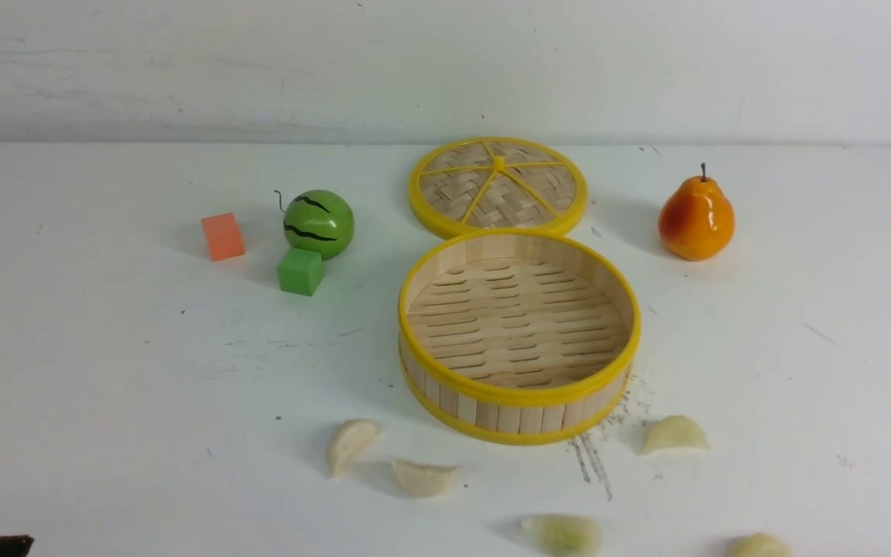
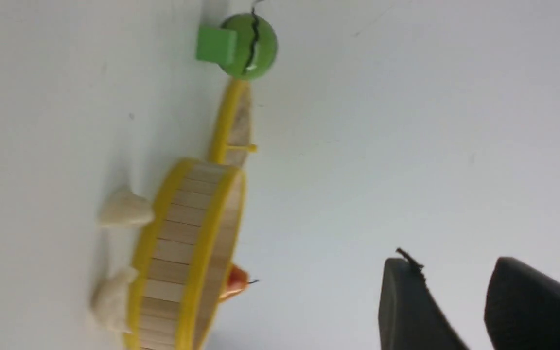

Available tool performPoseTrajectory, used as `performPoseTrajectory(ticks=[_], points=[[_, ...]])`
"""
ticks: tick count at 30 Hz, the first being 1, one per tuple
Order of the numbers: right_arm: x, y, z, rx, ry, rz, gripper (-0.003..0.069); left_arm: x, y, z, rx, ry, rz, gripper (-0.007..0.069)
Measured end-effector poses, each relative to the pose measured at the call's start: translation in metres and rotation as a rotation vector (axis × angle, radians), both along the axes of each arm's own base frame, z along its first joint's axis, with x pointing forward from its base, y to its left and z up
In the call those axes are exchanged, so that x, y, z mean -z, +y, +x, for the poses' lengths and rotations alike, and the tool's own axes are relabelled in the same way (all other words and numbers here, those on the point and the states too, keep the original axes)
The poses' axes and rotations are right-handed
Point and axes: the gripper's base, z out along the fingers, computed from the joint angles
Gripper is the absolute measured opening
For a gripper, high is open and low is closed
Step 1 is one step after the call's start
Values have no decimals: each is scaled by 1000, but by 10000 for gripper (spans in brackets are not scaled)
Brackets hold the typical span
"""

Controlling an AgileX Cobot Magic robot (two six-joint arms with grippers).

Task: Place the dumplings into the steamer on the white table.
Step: 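Reach for and grasp a dumpling on the table with the left gripper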

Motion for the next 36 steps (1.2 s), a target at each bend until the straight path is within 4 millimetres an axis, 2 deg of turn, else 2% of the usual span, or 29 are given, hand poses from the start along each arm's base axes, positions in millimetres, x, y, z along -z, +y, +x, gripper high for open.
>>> performPoseTrajectory(ticks=[3, 6, 8, 9, 10, 13, 14, 16, 18, 19, 20, 21, 22, 24, 27, 28, 31, 33, 36], points=[[-1, 1, 0, 0, 1, 74, 240, 0, 0, 0, 0, -6, 10, 237], [-2, 1, 0, 3, -2, 74, 240, 1, -5, -1, 58, 15, 48, 237], [-2, 1, 0, 6, -5, 87, 240, -12, -18, -7, 207, -14, 271, 237], [-2, 1, 0, 6, -5, 87, 240, -12, -18, -7, 207, -14, 271, 237], [-3, 2, 0, 0, -6, 112, 240, -31, -23, -14, 267, -101, 487, 237], [-9, 3, 0, -21, -40, 83, 240, -61, -28, -26, 310, -251, 769, 237], [-11, 3, -1, -26, -52, 68, 240, -66, -29, -28, 311, -273, 820, 237], [-29, 4, -3, -50, -138, -34, 240, -89, -31, -31, 339, -314, 983, 236], [-59, 4, -8, -68, -273, -227, 211, -107, -32, -21, 437, -235, 1141, 213], [-62, 4, -8, -68, -280, -242, 202, -107, -32, -17, 456, -213, 1153, 211], [-85, 4, -8, -76, -342, -376, 147, -114, -32, -5, 556, -117, 1247, 178], [-89, 4, -9, -76, -356, -395, 147, -116, -31, -6, 561, -117, 1260, 173], [-112, 5, -6, -92, -391, -515, 76, -121, -29, 7, 655, -22, 1337, 132], [-136, 6, 5, -147, -397, -672, 6, -128, -27, 20, 757, 72, 1405, 83], [-163, 13, 25, -297, -367, -824, -20, -137, -26, 40, 910, 205, 1476, 15], [-168, 15, 40, -387, -319, -862, -20, -139, -27, 49, 974, 265, 1505, -7], [-172, 22, 60, -573, -233, -902, -20, -142, -34, 69, 1094, 371, 1540, -14], [-165, 29, 76, -751, -144, -904, -20, -140, -47, 91, 1178, 426, 1588, -14], [-155, 39, 88, -932, -68, -887, -19, -134, -68, 115, 1263, 438, 1692, -14]])
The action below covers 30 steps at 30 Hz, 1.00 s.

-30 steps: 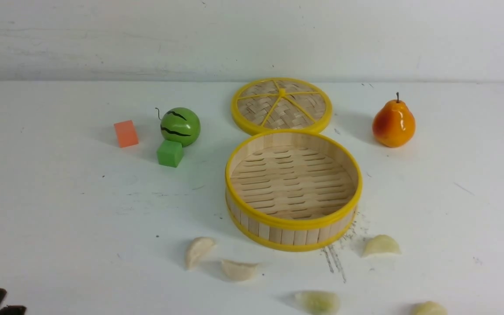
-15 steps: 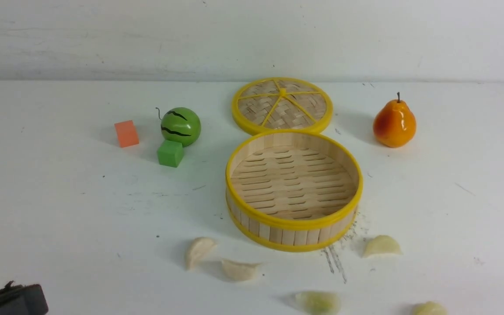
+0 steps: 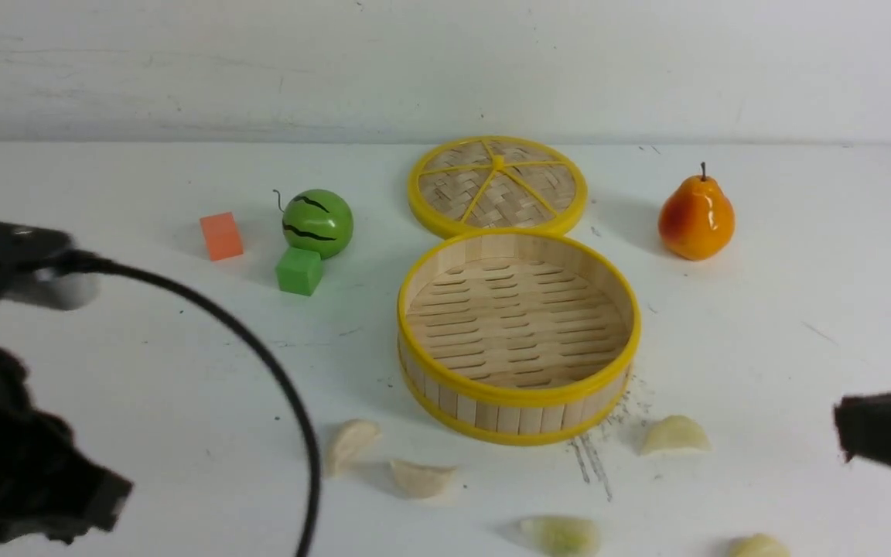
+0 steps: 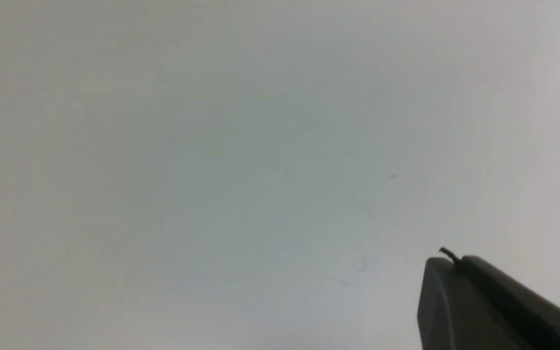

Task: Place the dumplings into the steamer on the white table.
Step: 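Reach for and grasp a dumpling on the table with the left gripper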

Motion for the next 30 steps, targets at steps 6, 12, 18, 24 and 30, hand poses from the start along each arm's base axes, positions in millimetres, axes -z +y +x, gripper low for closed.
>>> performPoseTrajectory(ticks=[6, 12, 18, 24, 30], points=[[16, 16, -2, -194, 196, -26, -15, 27, -46, 45, 75, 80, 114, 22], [14, 19, -15, -265, 213, -39, -11, 68, -87, 98, 62, 115, 85, 265], [4, 18, -29, -269, 146, -16, -5, 106, -98, 140, 1, 120, 70, 503], [-4, 16, -41, -272, 85, -11, -1, 153, -99, 178, -41, 128, 75, 554], [-6, 16, -43, -269, 73, -10, 1, 168, -103, 186, -1, 142, 85, 398]])
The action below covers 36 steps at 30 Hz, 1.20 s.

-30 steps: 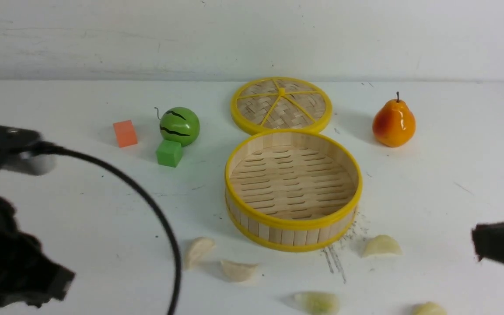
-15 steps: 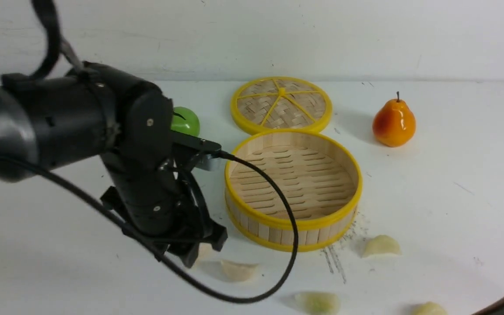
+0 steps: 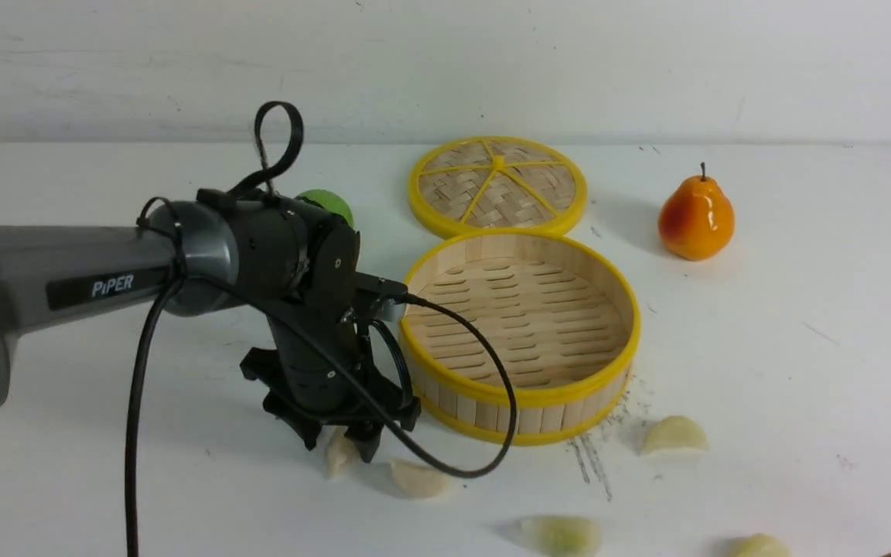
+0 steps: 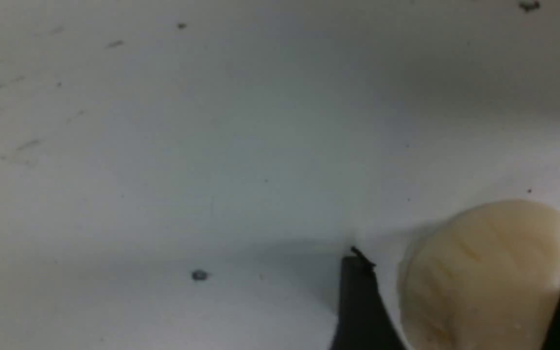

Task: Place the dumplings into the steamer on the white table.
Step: 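Reach for and grasp a dumpling on the table with the left gripper, then place the dumpling into the bamboo steamer basket with the left gripper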

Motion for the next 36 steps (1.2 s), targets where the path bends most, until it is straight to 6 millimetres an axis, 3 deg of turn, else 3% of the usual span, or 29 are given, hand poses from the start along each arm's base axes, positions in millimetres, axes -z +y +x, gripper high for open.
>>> performPoseTrajectory(ticks=[2, 4, 9, 10, 11, 12, 14, 17, 19, 22, 29, 32, 36], points=[[0, 0, 1, 9, -8, 4, 1, -1, 0, 0, 4, 2, 2, 273], [-1, 0, 2, 18, -17, 6, 3, -6, -1, 1, 0, 12, -1, 232], [-2, 0, 5, 39, -38, 13, 9, -45, -11, 2, 6, 22, -27, 236], [-2, -1, 6, 49, -48, 16, 9, -74, -20, 3, 4, -35, -77, 236], [-3, -1, 6, 51, -50, 16, 9, -79, -21, 3, 0, -44, -85, 236], [-3, -1, 7, 57, -56, 18, 10, -109, -35, 5, -2, -120, -170, 236], [-3, -1, 7, 58, -57, 18, 11, -125, -44, 7, -5, -171, -229, 236], [-3, 0, 6, 55, -53, 24, 15, -144, -75, 19, -19, -276, -393, 236], [-3, 0, 6, 48, -46, 27, 19, -137, -91, 33, -54, -312, -460, 236], [-2, 0, 4, 33, -31, 23, 21, -109, -106, 56, -127, -321, -504, 236], [-2, 1, 2, 16, -16, 17, 22, -43, -120, 83, -179, -285, -473, 236], [-2, 1, 2, 16, -16, 17, 22, -28, -121, 86, -183, -265, -458, 298], [-1, 1, 2, 16, -15, 17, 26, -36, -121, 84, -181, -268, -462, 447]])
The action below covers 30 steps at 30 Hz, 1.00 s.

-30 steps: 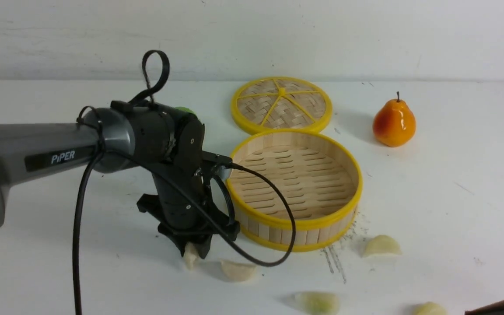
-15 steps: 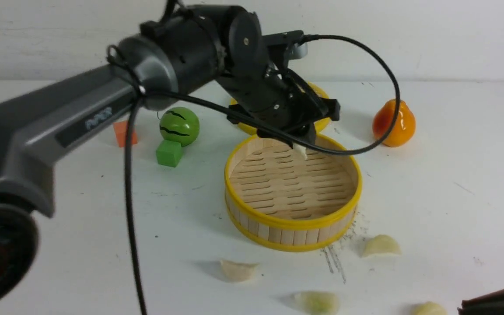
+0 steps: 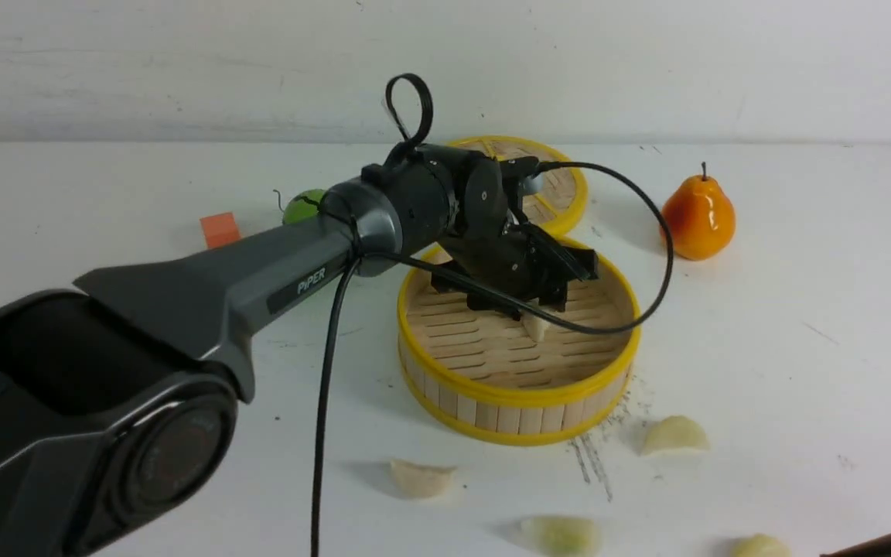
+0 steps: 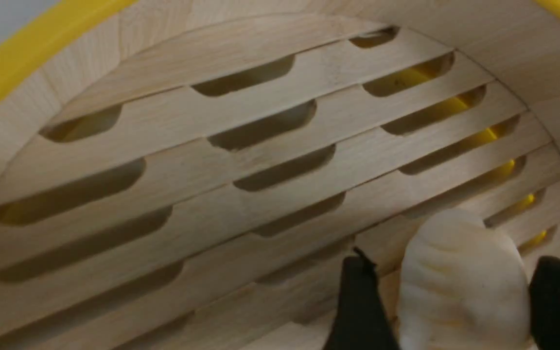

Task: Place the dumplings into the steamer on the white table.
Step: 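Place the dumpling into the bamboo steamer basket with the left gripper, then reach for and grasp a dumpling on the table with the left gripper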

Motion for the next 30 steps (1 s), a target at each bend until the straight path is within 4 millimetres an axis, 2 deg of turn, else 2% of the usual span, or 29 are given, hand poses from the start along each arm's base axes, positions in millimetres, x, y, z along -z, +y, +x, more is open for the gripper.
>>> performPoseTrajectory(ticks=[1, 3, 6, 7, 8, 12, 15, 20, 24, 27, 28, 30], points=[[1, 0, 0, 0, 2, 0, 29, -9, 2, -4, 6, 9, 5, 513], [1, 0, 0, 0, 3, 0, 31, -28, 5, -9, 14, 10, 6, 566], [1, 0, 1, 6, -1, 1, 31, -81, 17, -27, 62, -31, 21, 606], [1, 0, 1, 7, -2, 1, 34, -97, 21, -34, 75, -46, 27, 607], [1, 0, 1, 9, -4, 2, 35, -122, 29, -44, 97, -81, 44, 603], [0, 0, 3, 24, -18, 5, 41, -183, 58, -82, 134, -103, 117, 563], [0, -1, 4, 34, -27, 8, 43, -210, 74, -106, 166, -98, 158, 536], [0, -1, 5, 46, -38, 12, 48, -224, 90, -129, 182, -108, 169, 517], [-1, -1, 6, 50, -42, 13, 51, -215, 103, -148, 202, -68, 206, 513], [-1, -1, 6, 51, -42, 13, 53, -183, 118, -170, 218, 41, 275, 512], [-1, -1, 6, 51, -42, 13, 54, -178, 119, -172, 220, 57, 284, 512], [-1, -1, 6, 51, -42, 16, 58, -142, 126, -182, 229, 150, 331, 512]])
